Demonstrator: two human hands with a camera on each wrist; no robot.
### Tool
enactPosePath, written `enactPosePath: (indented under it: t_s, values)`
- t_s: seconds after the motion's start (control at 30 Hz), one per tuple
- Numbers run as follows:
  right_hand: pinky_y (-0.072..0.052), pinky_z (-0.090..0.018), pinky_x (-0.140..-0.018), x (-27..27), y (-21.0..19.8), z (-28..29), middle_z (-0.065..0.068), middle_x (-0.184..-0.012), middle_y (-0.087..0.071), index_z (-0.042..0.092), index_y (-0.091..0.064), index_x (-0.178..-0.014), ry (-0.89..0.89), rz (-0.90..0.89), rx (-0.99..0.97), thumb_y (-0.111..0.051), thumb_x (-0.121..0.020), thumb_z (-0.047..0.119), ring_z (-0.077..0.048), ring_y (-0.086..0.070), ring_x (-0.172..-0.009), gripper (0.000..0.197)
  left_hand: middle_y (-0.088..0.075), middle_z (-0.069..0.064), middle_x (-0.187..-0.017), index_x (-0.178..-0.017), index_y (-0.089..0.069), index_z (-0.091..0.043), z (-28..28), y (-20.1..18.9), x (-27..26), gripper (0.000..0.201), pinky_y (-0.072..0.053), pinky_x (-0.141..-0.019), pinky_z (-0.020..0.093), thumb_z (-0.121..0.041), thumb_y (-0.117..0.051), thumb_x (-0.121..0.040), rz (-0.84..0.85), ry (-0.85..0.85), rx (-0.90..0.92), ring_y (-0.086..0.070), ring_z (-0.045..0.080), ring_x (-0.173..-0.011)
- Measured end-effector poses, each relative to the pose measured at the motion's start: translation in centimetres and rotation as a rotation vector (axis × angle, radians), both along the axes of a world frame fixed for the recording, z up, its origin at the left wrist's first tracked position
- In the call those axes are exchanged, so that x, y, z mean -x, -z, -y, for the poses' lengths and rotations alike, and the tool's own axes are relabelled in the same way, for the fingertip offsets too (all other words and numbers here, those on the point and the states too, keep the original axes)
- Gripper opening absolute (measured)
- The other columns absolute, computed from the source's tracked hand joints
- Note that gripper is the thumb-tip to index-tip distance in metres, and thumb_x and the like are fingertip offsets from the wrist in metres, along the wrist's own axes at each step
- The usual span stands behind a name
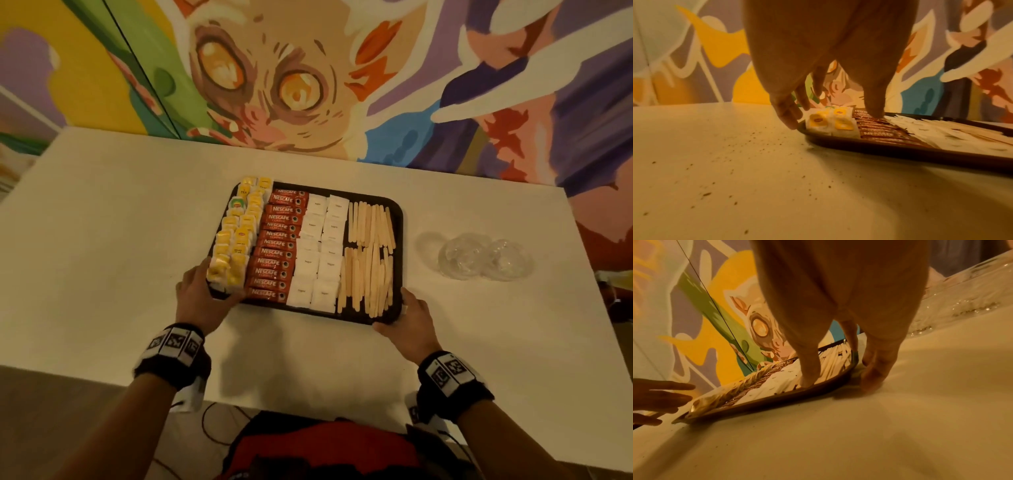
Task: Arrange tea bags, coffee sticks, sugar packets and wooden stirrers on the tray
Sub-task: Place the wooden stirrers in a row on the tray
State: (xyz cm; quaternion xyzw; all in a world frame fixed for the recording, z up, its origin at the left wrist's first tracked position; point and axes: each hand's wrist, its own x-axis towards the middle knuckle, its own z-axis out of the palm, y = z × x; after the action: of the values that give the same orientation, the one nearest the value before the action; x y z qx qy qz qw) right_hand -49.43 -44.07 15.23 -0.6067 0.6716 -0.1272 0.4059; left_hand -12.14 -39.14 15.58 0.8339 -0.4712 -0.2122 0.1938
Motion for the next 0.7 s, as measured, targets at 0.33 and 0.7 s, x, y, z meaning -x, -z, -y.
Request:
enactPosePath:
  t_s: [0.33,0.7]
  values:
    - [-0.036,-0.037,-0.107,-3.0,0.8,0.2,-0.011,-0.13,-0.047,0.013,-0.039,-0.138,0.148,-0.067,-0.046,-0.09,-0.063,0.015,-0.018,-0.038,-0.117,0.091,-0.034,0.014,-0.148,-0.149,-0.02,-0.012,2.2,2.6,-3.8,0.13,-0.022,-0.113,0.051,-0.054,-0.09,-0.047,0.017,0.06,-0.261,-0.026,0.035,-0.137]
    - [-0.034,-0.04,-0.113,-4.2,0.6,3.4,-0.018,-0.144,-0.033,0.004,-0.027,-0.147,0.15,-0.171,-0.114,-0.089,-0.067,0.018,-0.033,-0.037,-0.135,0.102,-0.032,0.016,-0.148,-0.148,-0.026,-0.01,4.4,3.3,-4.5,0.122,-0.034,-0.11,0.051,-0.047,-0.091,-0.051,-0.048,0.07,-0.248,-0.032,0.038,-0.134]
